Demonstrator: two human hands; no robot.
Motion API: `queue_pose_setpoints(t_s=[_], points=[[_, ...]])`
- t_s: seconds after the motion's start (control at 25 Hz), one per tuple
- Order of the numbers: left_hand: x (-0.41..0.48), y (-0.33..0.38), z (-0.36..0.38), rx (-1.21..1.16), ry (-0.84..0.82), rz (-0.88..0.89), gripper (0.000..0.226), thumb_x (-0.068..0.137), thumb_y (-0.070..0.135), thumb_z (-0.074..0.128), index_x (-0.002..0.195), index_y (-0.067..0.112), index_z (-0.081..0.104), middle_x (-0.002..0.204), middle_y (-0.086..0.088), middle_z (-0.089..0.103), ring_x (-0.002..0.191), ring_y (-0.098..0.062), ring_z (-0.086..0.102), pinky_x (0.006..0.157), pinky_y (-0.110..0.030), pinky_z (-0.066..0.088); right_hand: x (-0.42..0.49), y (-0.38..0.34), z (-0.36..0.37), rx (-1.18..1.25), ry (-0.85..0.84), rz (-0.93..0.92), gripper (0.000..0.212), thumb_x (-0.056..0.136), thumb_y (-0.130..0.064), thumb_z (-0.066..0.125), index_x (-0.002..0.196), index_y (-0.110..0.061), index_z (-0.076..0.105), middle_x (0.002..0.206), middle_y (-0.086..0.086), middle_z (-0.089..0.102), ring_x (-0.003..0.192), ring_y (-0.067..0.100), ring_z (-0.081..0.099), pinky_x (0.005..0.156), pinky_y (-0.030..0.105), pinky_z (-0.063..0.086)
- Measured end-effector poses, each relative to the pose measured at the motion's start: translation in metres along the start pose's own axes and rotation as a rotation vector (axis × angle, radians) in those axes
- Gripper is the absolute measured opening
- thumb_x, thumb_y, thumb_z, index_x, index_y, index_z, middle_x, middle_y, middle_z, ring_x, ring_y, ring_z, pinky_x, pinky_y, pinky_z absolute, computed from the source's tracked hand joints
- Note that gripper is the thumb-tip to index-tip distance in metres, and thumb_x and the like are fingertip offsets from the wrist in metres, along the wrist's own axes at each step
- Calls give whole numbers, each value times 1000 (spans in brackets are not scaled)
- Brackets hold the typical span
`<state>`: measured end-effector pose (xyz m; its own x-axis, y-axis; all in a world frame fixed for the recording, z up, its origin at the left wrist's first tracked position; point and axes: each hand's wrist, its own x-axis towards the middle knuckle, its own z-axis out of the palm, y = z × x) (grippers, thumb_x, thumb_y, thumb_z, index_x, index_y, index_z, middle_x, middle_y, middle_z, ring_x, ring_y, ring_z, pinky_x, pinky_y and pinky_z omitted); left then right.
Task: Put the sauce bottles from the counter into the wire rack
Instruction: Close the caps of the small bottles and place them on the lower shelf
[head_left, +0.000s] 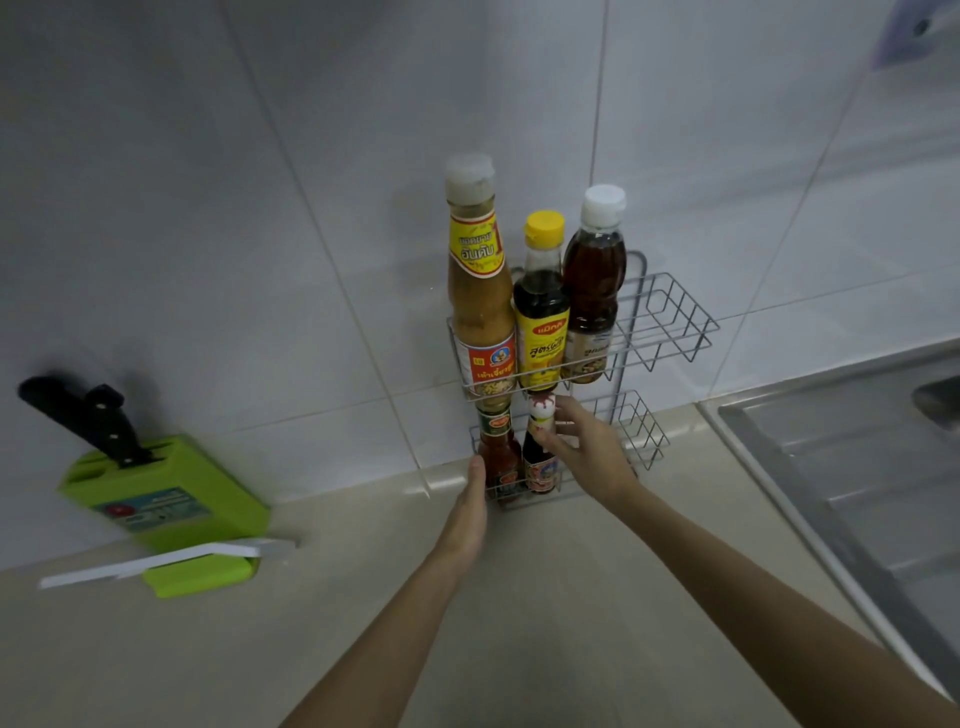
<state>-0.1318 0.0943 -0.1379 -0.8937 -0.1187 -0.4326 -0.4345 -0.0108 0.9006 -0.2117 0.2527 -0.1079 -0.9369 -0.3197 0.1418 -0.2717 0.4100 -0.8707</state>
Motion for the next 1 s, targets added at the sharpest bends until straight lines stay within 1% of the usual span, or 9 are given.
queue_pose_setpoints(t_s=[0.24, 0.4, 0.48, 0.6, 0.72, 0.8, 0.84, 0.92, 1.0], points=[[4, -5, 0, 39, 0, -5, 66, 91, 69, 14, 149, 39, 19, 158, 4, 30, 146, -17, 26, 122, -44, 19, 4, 5, -7, -2, -48, 96, 34, 90, -26, 64, 121, -12, 62, 117, 7, 70, 110, 23, 64, 95, 41, 52], [7, -1, -7, 71, 88, -5, 66, 95, 63, 24, 145, 22, 40, 148, -5, 48, 138, -24, 42, 119, -47, 29, -2, 8, -9, -65, -83, 138, 39, 91, -28, 62, 127, -12, 59, 124, 8, 66, 116, 22, 59, 99, 42, 49], [1, 3, -14, 147, 118, -7, 54, 98, 50, 35, 133, 13, 52, 136, -13, 58, 126, -29, 53, 113, -45, 38, -8, 8, -13, -107, 19, 186, 36, 90, -27, 63, 120, -8, 61, 112, 8, 68, 106, 22, 62, 86, 35, 52], [-29, -1, -30, 398, 49, 77, 30, 96, 23, 54, 122, 9, 55, 120, -16, 65, 109, -30, 62, 94, -31, 49, -30, -9, -21, -235, 165, 156, 12, 89, -24, 64, 85, -13, 62, 74, 4, 62, 75, 27, 60, 56, 28, 42], [-79, -24, -60, 510, -140, 128, 18, 94, 0, 51, 110, -1, 59, 90, -20, 71, 75, -27, 69, 71, -29, 56, -77, -36, -12, -216, -81, 67, 15, 89, -23, 63, 79, -13, 61, 60, 4, 53, 63, 31, 58, 58, 41, 47], [-124, -51, -86, 546, -189, 111, 15, 95, 0, 46, 94, 0, 61, 57, -8, 66, 45, -20, 60, 49, -25, 51, -125, -63, 1, -273, -297, -59, 13, 89, -29, 61, 81, -19, 61, 58, -5, 52, 55, 10, 51, 54, 33, 43], [-143, -66, -97, 583, -185, 82, 18, 95, 1, 45, 89, 2, 62, 49, -2, 62, 39, -16, 55, 46, -26, 48, -146, -76, 8, -313, -387, -124, 12, 89, -32, 60, 81, -22, 61, 59, -7, 52, 53, 5, 48, 54, 25, 39], [-181, -101, -116, 686, -172, 61, 19, 92, 0, 46, 87, 9, 63, 51, 1, 62, 41, -11, 55, 51, -29, 48, -186, -102, 24, -385, -523, -241, 14, 89, -37, 59, 85, -24, 61, 63, -9, 55, 55, 1, 48, 54, 15, 35], [-211, -134, -127, 818, -198, 83, 17, 87, 3, 53, 93, 14, 64, 76, -3, 69, 65, -11, 63, 68, -32, 53, -218, -125, 38, -422, -600, -313, 21, 89, -44, 56, 90, -24, 60, 73, -14, 52, 61, 0, 47, 58, 16, 38]])
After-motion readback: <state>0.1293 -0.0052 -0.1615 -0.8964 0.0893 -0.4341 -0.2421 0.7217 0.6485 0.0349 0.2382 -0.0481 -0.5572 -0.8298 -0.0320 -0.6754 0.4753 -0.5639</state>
